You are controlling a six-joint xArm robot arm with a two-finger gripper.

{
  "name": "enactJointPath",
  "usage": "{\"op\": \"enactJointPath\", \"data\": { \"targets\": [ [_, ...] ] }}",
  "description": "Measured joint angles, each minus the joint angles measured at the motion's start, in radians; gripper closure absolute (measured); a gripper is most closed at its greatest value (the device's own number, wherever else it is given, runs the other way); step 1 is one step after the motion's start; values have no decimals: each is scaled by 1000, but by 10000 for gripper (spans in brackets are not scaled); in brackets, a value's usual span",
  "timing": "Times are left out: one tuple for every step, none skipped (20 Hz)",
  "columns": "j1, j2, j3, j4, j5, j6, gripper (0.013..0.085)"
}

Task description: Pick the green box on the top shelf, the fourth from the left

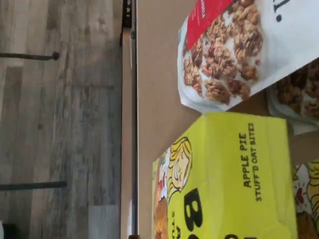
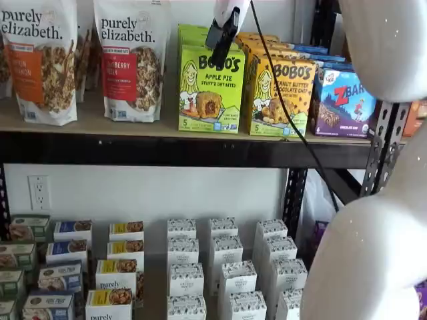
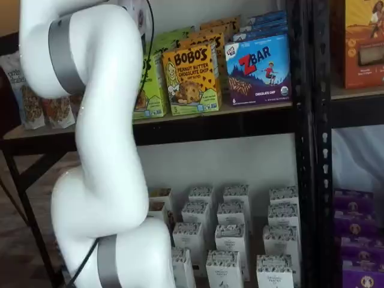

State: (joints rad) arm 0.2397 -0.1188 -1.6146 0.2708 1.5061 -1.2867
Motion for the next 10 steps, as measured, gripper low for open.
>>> {"op": "enactJointPath", "data": {
  "targets": [
    [1,3,-2,-5,5,0,130],
    [3,5,-3,-10,9,1,130],
    [5,6,-3,-15,11,2,130],
    [6,8,-3,-20,15,2,130],
    [8,11,-6,-26,23,3,130],
    [10,16,-11,-34,33,4,130],
    [12,18,-12,-41,39,5,130],
    [14,19,-12,-47,43,5,130],
    [16,20,-10,-53,46,6,130],
    [17,20,-9,-55,48,6,130]
  ]
}}
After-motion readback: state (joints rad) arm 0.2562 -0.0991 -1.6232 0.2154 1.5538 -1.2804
